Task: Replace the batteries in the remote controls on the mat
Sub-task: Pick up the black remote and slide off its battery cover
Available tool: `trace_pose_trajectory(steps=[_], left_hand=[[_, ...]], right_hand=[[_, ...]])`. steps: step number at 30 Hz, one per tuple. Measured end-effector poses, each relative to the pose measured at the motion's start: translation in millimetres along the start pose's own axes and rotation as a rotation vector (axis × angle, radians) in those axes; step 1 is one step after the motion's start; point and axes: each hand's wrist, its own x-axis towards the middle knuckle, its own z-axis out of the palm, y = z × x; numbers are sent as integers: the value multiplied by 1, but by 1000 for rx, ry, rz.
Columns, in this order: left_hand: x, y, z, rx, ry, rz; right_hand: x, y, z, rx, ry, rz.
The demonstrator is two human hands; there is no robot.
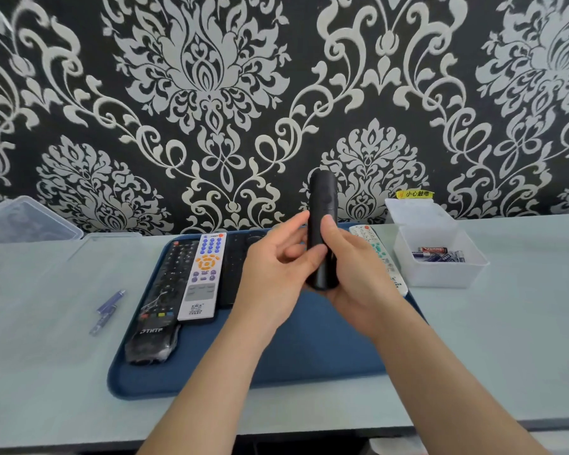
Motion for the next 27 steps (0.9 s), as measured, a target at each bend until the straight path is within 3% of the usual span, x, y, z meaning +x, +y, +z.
trace_pose_trajectory(steps=[8,17,19,23,27], left_hand=[[3,0,-4,-21,-35,39],[2,-1,-11,120,-63,87],[1,-2,-4,76,-53,35],[-5,-5,17,-3,129,-195],[-3,-1,15,-32,42,-372]], right_hand=[[-1,-2,-3,63,-48,-34],[-4,-4,1,-25,-78,-38],[-4,-8,4,-36,-39,-33],[-2,-16,5,48,59,-139],[-1,-13,5,13,111,-148]])
